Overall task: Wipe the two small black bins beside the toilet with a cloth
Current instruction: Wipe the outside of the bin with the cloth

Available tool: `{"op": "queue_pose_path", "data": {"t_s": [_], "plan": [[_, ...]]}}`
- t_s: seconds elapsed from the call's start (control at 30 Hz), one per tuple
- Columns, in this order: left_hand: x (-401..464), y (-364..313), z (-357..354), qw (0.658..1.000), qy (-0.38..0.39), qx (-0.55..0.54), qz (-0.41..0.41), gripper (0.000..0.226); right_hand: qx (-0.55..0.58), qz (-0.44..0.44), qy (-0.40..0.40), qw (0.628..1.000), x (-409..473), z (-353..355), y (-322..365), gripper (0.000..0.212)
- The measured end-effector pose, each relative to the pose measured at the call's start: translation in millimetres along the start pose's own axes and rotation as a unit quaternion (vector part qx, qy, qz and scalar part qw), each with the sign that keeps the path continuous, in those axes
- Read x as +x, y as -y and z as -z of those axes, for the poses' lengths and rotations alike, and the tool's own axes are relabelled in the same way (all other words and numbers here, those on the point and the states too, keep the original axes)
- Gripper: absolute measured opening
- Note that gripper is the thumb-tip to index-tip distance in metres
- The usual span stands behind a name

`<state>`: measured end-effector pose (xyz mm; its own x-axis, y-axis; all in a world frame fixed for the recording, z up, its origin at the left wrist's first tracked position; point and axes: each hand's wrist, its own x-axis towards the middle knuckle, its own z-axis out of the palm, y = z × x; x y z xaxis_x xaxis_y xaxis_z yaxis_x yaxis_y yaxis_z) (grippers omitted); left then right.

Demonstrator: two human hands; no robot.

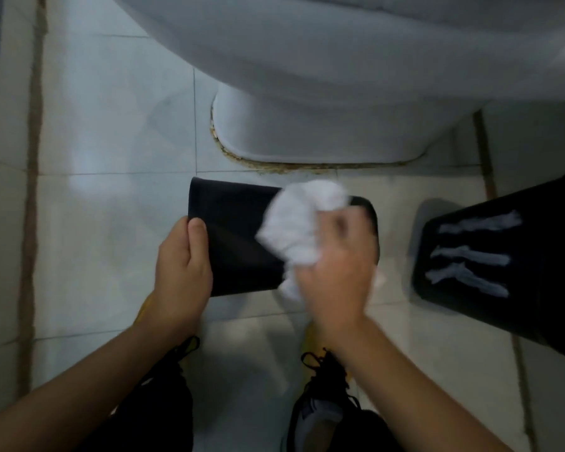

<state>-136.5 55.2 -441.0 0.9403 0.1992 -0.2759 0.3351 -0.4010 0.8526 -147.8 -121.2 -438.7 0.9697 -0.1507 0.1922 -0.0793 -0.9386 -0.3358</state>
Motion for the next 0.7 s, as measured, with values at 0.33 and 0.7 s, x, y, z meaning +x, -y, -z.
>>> {"op": "queue_pose_path", "data": {"t_s": [0.33,0.7], "plan": [[2,-2,5,1.0,0.024,0.004,0.003,0.036,0.056,-0.335,-0.041,0.94,-17,-2,-96,0.038],[-24,12,13,0.998,0.025,0.024,-0.043,0.032,0.1,-0.132,-0.044,0.985,-19,27,-48,0.024]]}}
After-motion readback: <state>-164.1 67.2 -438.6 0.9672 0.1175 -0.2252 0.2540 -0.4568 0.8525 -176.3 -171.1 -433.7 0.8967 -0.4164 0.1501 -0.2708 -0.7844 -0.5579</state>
